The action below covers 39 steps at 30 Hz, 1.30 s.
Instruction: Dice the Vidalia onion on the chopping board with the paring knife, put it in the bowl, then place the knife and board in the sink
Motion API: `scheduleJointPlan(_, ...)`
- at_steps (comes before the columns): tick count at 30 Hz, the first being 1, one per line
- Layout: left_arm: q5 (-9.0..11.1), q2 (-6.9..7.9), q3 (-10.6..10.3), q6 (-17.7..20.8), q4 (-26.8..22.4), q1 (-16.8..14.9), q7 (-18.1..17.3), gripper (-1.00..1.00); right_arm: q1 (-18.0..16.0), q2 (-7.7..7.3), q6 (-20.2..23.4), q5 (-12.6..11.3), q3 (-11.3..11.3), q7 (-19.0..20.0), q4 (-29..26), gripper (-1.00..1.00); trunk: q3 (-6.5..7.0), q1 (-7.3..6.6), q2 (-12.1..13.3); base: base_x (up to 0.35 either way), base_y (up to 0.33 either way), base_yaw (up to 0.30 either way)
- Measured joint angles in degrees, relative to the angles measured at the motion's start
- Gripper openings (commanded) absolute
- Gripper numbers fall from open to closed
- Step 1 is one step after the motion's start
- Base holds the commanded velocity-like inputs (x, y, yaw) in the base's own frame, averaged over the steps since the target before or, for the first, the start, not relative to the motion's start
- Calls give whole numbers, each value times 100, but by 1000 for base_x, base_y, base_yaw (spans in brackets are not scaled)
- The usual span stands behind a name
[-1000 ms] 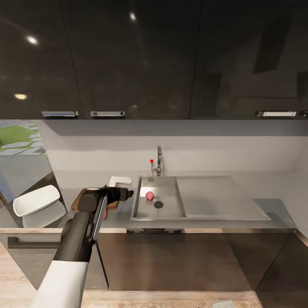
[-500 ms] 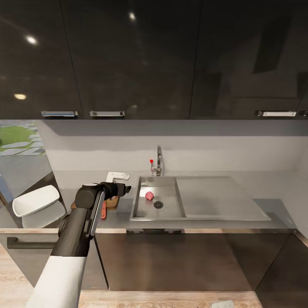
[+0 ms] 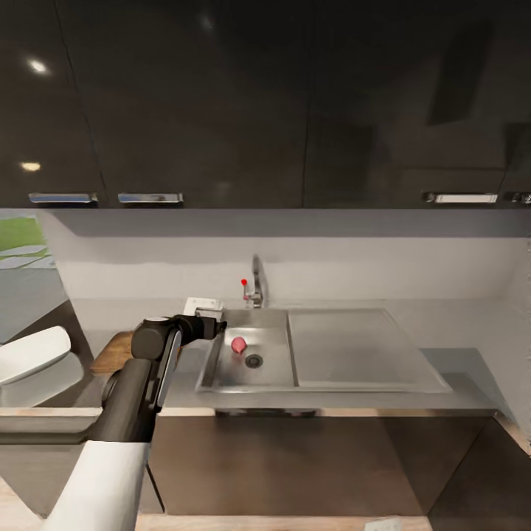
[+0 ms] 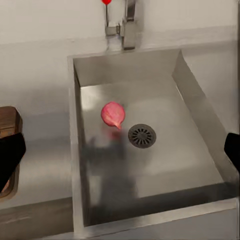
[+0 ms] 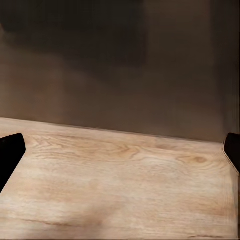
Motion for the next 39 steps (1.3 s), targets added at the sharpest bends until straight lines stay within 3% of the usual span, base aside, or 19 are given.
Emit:
scheduleJointPlan(6, -3, -1, 0, -2, -36, 0, 0, 100, 0, -34, 2, -3, 4, 23, 0, 100, 0, 1, 0, 120, -223, 0)
scheduleJointPlan(19, 6, -1, 0, -7, 18, -3, 0, 100, 0, 1, 20, 0, 11, 7, 9, 100, 0, 1, -1, 29, -23, 0)
scheduleJointPlan(25, 10, -10, 7, -34, 394, -3, -5, 100, 1, -35, 52, -21, 0, 10, 182, 100, -6, -1, 1, 227, -116, 0)
scheduleJointPlan(31, 15, -25, 0, -553, 633, 0, -3, 100, 1, -24, 63, -39, -8, 36, 713, 100, -50, -1, 4, 271, -122, 0)
scheduleJointPlan(39, 14, -24, 0, -654, 784, -1, -3, 100, 1, -43, 73, -45, -15, 35, 857, 100, -123, 1, 4, 72, -17, -8)
